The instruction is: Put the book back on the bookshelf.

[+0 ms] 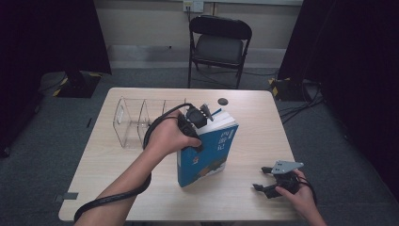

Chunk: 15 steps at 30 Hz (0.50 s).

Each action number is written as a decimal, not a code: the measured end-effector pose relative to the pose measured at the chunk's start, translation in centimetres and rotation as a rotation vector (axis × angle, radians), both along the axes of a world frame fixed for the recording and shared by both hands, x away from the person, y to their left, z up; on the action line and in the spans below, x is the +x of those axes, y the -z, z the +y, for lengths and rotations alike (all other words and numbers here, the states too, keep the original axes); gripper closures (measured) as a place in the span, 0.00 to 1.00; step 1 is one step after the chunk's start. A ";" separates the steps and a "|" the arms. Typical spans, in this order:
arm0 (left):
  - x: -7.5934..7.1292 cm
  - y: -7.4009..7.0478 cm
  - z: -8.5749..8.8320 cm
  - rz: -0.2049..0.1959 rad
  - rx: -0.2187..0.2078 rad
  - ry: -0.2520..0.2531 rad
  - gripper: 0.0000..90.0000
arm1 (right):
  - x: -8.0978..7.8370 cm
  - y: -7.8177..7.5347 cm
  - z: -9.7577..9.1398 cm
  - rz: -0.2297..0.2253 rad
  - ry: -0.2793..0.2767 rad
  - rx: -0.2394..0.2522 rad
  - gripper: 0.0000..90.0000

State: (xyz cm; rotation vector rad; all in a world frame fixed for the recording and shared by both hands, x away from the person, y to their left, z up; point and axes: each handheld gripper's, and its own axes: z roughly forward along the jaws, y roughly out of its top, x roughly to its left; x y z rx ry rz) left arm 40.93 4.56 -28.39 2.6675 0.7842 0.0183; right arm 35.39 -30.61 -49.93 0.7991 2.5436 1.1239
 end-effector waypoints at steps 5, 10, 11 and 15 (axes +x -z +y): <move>0.2 -0.2 0.9 -0.001 -0.005 -0.031 0.69 | 0.0 0.0 0.0 0.000 0.000 0.000 0.22; 0.5 0.0 1.8 0.011 -0.008 -0.041 0.69 | 0.0 0.0 0.0 0.000 -0.001 -0.001 0.22; 0.5 0.0 1.8 0.013 -0.007 -0.046 0.69 | 0.0 0.0 0.0 0.000 -0.001 -0.001 0.22; 0.5 0.0 2.4 0.002 0.001 -0.056 0.69 | 0.0 0.0 0.0 0.002 0.002 0.002 0.22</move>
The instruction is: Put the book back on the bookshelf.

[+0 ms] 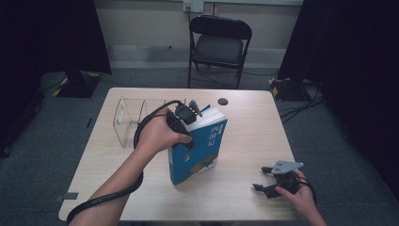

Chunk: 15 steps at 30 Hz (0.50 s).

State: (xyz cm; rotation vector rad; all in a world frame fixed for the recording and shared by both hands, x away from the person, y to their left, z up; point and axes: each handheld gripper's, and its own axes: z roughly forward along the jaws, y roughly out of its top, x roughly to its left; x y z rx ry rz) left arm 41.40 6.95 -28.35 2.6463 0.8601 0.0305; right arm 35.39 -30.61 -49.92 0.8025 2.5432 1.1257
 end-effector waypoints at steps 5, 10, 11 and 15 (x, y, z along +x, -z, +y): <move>-0.1 -0.4 1.0 0.005 -0.009 -0.031 0.69 | 0.0 0.0 0.0 0.000 0.002 0.001 0.22; -0.1 -0.8 1.9 0.006 -0.009 -0.031 0.69 | 0.0 0.0 0.0 0.000 0.001 0.001 0.22; -0.1 -0.9 2.0 0.004 -0.013 -0.039 0.69 | 0.0 0.0 0.0 0.000 0.001 0.001 0.22; -0.2 -1.0 2.6 0.002 -0.013 -0.051 0.69 | 0.0 0.0 0.0 -0.001 0.001 0.001 0.22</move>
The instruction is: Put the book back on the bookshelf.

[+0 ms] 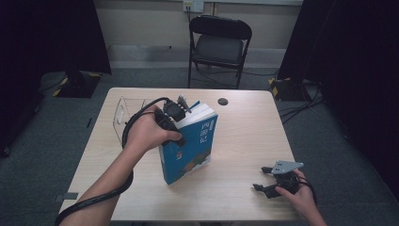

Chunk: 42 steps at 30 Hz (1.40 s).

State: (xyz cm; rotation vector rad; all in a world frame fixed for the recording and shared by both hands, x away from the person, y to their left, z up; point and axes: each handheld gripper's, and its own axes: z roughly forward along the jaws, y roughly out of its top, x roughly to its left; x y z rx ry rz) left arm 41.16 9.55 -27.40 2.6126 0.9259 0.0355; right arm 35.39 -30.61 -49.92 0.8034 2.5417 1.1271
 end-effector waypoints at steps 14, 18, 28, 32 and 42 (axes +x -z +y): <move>-0.3 -0.6 2.2 -0.004 0.008 -0.045 0.69 | 0.0 0.0 0.0 0.002 -0.006 -0.002 0.22; -0.4 -0.6 2.6 0.011 0.001 -0.073 0.69 | 0.0 0.0 0.0 0.002 -0.007 -0.001 0.22; -0.3 -0.7 4.2 0.009 -0.001 -0.114 0.69 | 0.0 0.0 0.0 0.000 -0.002 0.001 0.22; -0.3 -0.7 4.6 0.004 -0.004 -0.120 0.69 | 0.0 0.0 0.0 0.000 -0.002 0.001 0.22; -0.1 -0.7 5.6 0.014 -0.017 -0.148 0.69 | 0.0 0.0 0.0 0.000 -0.005 -0.001 0.22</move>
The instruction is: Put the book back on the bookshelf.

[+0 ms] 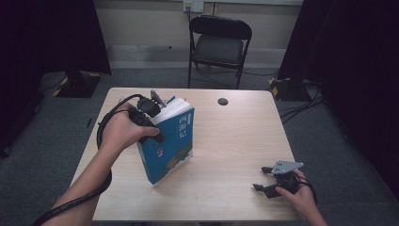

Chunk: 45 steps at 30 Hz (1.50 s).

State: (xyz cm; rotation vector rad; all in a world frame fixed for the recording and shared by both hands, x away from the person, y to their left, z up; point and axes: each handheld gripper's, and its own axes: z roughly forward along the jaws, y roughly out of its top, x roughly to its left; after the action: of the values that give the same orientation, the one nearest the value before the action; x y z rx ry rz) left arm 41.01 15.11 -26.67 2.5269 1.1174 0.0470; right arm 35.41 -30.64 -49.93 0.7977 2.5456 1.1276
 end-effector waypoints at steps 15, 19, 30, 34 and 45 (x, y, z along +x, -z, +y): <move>-1.0 -0.5 1.3 -0.003 -0.020 -0.026 0.69 | 0.0 0.0 0.0 -0.001 -0.003 -0.001 0.22; -1.3 -0.7 1.9 0.002 -0.026 -0.045 0.69 | 0.0 0.0 0.0 0.000 -0.003 0.000 0.22; -1.2 -0.9 3.0 0.004 -0.020 -0.076 0.69 | 0.0 0.0 -0.1 0.002 -0.005 0.000 0.22; -0.8 -0.7 2.9 0.008 -0.021 -0.084 0.69 | 0.0 0.0 -0.1 0.003 -0.006 0.000 0.22; 0.0 -0.8 2.9 0.003 -0.014 -0.116 0.69 | 0.0 0.0 -0.1 0.002 -0.007 0.000 0.22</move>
State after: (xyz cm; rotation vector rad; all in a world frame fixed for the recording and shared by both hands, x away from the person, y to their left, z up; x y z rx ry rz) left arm 41.05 17.98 -25.90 2.4484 1.2594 0.0663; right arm 35.46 -30.71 -49.92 0.7906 2.5523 1.1292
